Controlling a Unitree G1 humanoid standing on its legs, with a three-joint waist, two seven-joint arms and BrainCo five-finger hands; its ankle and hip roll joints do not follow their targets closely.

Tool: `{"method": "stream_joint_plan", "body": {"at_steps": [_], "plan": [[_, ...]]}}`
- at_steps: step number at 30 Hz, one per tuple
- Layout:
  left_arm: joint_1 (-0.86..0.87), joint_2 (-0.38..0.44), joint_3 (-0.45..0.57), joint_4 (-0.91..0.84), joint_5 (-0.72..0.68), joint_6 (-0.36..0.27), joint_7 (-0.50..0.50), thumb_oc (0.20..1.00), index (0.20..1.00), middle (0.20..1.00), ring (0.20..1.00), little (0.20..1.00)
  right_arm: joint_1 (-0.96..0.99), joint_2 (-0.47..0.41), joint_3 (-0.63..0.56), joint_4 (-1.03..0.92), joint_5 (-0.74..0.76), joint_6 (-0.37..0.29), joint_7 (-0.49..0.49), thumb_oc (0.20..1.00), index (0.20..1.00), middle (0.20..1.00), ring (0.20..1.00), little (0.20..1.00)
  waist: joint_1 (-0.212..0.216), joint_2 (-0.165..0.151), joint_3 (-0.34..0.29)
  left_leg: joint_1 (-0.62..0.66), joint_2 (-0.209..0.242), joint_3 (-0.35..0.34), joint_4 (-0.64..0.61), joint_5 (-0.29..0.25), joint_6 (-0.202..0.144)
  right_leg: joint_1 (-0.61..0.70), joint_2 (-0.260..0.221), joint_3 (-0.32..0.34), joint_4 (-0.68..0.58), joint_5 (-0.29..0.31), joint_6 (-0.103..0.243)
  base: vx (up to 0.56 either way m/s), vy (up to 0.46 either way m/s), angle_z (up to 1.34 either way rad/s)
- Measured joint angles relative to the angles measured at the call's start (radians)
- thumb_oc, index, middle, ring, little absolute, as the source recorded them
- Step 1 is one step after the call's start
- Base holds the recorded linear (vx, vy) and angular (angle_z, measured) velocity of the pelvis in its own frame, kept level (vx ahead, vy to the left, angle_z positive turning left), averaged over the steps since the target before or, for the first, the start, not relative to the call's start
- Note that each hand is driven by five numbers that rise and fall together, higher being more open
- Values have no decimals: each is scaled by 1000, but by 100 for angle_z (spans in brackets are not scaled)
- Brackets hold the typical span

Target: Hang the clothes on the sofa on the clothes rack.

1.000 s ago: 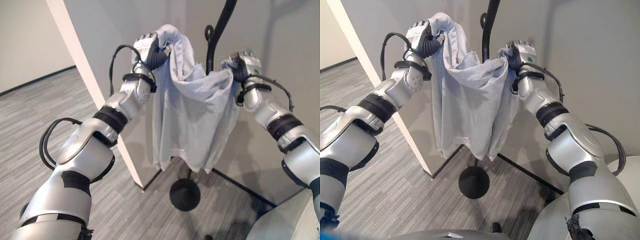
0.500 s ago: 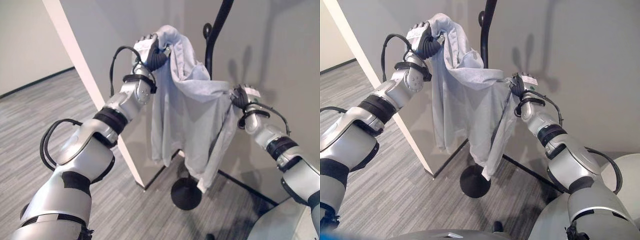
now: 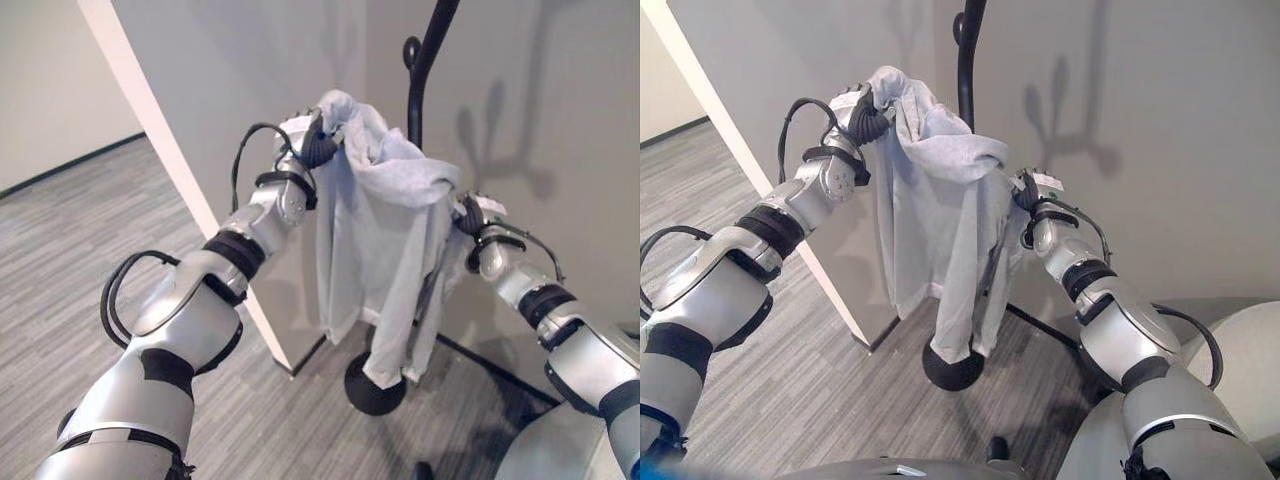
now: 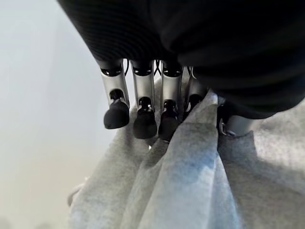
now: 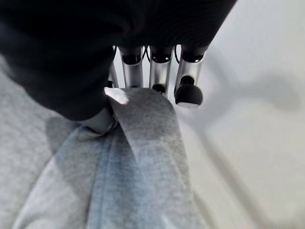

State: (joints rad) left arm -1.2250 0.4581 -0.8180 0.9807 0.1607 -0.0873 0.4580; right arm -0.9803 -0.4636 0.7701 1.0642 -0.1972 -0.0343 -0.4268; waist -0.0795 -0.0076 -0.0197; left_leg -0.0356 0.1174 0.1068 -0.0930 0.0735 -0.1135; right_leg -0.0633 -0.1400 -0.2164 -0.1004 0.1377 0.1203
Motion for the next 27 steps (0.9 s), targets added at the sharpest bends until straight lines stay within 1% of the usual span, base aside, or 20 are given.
{"method": "stream_joint_plan", "body": {"at_steps": [7,11,12,13,14,15,20,27], "plan": [[7,-17,1,5,-2,-2,-23,200,200,200,200,200,0,12,0,11,1,1,2,200,200,200,200,200,0,0,10,-1,0,0,0,0,0,0,0,0,0,0,0,0,0,0],[23,-35,2,17,-3,-15,-51,200,200,200,200,200,0,13,0,11,1,1,24,200,200,200,200,200,0,1,11,-1,0,0,0,0,0,0,0,0,0,0,0,0,0,0],[29,-39,2,17,-5,-19,-53,288,288,288,288,288,0,13,0,11,1,0,27,200,200,200,200,200,0,1,11,0,0,0,0,0,0,0,0,0,0,0,0,0,0,0],[33,-42,2,17,-12,-21,-61,407,407,407,407,407,0,13,0,11,1,0,30,253,253,253,253,253,0,1,12,0,0,0,0,0,0,0,0,0,0,0,0,0,0,0],[37,-44,2,17,-27,-21,-71,799,799,799,799,799,0,14,0,11,2,0,32,504,504,504,504,504,0,2,12,0,0,0,0,0,0,0,0,0,0,0,0,0,0,0],[47,-44,2,17,-39,-22,-81,1000,1000,1000,1000,1000,0,14,-1,11,2,0,37,1000,1000,1000,1000,1000,-1,3,13,0,0,0,0,0,0,0,0,0,0,-1,1,0,0,0],[62,-44,2,17,-40,-22,-114,1000,1000,1000,1000,1000,0,14,-7,12,11,1,42,1000,1000,1000,1000,1000,-1,3,14,0,0,0,0,0,0,0,0,0,0,-1,1,0,0,0],[75,-42,5,17,-40,-22,-119,1000,1000,1000,1000,1000,1,14,-10,11,23,1,43,1000,1000,1000,1000,1000,-1,2,16,-1,0,0,0,-1,-1,0,0,0,0,-1,2,0,0,0]]}}
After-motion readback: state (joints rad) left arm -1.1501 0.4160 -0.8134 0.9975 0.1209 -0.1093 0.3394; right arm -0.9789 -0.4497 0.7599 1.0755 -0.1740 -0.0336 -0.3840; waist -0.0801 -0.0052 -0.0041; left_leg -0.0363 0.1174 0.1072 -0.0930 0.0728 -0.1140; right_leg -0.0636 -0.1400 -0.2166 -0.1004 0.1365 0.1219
